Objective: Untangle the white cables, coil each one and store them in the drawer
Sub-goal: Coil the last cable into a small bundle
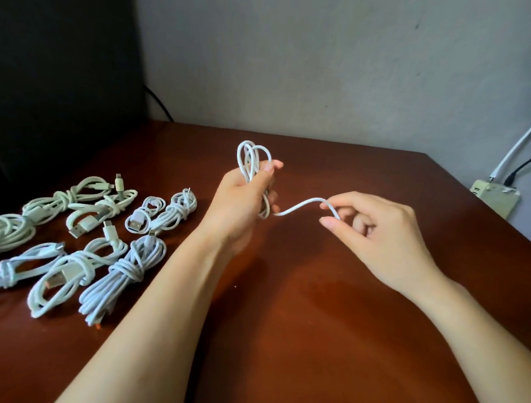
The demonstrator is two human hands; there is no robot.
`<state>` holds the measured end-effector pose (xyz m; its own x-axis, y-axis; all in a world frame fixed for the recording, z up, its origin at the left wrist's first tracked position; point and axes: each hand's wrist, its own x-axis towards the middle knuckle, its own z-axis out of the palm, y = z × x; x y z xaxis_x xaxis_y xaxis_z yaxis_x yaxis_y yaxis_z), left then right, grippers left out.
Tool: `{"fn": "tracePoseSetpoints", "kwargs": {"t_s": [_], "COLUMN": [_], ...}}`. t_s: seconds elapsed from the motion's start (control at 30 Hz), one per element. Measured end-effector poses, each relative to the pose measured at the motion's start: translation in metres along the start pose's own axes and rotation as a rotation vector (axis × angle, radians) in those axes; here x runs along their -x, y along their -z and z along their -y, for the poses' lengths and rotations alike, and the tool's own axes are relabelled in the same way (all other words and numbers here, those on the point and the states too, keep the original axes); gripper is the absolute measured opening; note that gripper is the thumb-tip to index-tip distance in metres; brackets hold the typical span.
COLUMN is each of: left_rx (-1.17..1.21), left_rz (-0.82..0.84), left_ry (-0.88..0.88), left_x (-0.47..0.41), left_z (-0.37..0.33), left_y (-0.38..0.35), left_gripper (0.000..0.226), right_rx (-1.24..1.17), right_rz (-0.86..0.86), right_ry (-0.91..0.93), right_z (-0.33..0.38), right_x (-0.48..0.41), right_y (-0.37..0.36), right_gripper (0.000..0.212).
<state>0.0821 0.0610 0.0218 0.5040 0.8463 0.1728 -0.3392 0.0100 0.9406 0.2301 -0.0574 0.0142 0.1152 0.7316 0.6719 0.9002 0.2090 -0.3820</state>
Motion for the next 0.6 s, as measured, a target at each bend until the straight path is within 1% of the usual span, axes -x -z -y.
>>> {"fn": "tracePoseSetpoints", "kwargs": {"t_s": [0.13,0.27,0.43,0.53,0.6], "left_rx": [-0.079,-0.17,-0.336,-0.5,-0.529], "left_rz": [-0.039,-0.046,0.016,0.075,0.139], "left_ry": [0.027,0.017,0.016,-0.008,-0.013], "left_x": [-0.001,0.0,0.003,0.004,0.006], "left_z": [0.004,0.005,0.011,0.014,0.014], "left_y": [0.002,0.004,0.0,-0.004,-0.007], "left_gripper": [0.023,0.025,0.027,0.027,0.031], "right_rx": [-0.021,-0.046,-0.112,-0.285,-0.403], "right_rz": [0.1,0.092,0.129,0.171,0.205], "right_ry": [0.03,0.097,0.19,0.122,0.052], "right_z": [0.002,0.007,0.019,0.027,0.03], "right_x": [0.002,0.001,0.002,0.005,0.007], "right_y": [0.0,0.002,0.002,0.0,-0.002], "right_gripper": [0.015,0.017,0.017,0.013,0.011]}}
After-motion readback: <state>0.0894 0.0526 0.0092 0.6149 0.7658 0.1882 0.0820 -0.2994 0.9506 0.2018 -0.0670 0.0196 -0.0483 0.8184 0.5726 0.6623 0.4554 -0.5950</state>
